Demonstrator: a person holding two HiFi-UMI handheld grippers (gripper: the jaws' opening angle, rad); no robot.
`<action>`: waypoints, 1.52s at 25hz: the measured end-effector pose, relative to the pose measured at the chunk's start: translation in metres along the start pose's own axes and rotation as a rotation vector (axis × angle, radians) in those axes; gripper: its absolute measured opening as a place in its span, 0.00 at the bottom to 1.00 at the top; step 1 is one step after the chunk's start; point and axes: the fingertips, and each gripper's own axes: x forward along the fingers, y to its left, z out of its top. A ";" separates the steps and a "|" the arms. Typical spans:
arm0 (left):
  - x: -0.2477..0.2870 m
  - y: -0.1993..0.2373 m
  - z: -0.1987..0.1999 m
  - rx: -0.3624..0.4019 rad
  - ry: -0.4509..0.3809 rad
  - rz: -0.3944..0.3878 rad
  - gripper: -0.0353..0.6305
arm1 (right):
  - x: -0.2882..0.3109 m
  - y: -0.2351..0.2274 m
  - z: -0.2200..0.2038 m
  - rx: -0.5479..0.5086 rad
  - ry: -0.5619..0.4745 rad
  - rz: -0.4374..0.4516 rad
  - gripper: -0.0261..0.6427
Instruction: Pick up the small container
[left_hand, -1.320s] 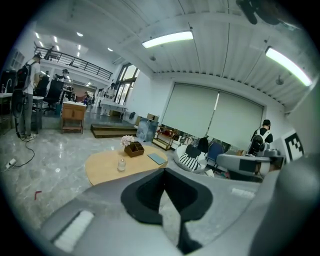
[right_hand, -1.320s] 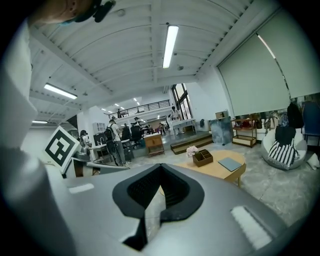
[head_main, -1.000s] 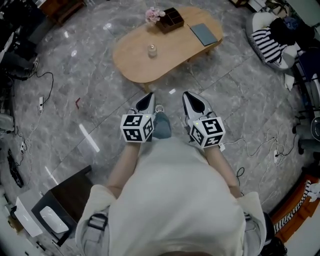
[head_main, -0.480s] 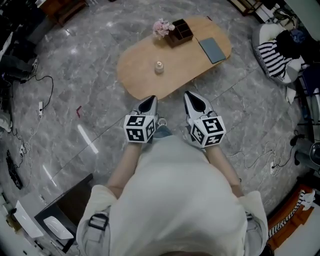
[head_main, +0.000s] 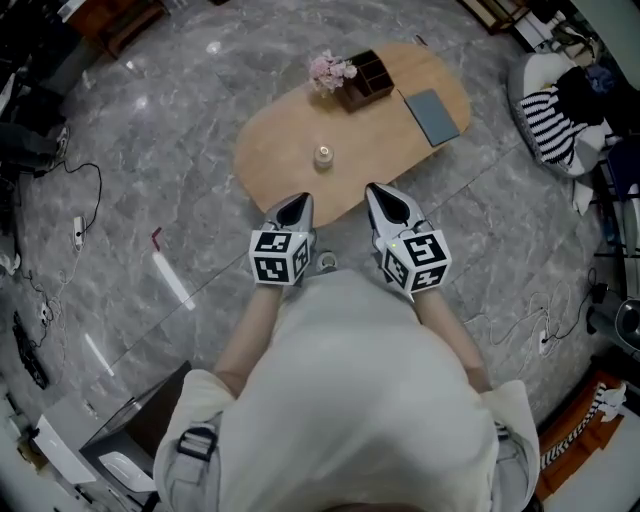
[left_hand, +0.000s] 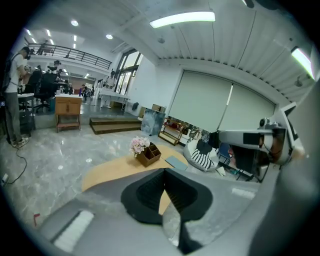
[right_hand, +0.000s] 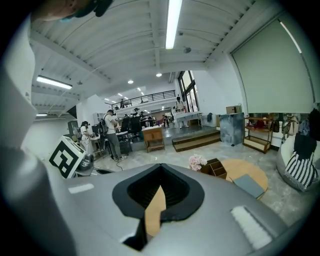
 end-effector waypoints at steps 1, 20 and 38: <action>0.005 0.004 0.001 -0.005 0.007 -0.002 0.06 | 0.007 -0.003 0.000 0.001 0.007 -0.002 0.04; 0.116 0.055 -0.043 -0.047 0.153 0.024 0.06 | 0.084 -0.061 -0.044 0.040 0.190 0.035 0.04; 0.252 0.117 -0.138 -0.013 0.203 0.069 0.58 | 0.163 -0.123 -0.120 0.083 0.318 0.110 0.04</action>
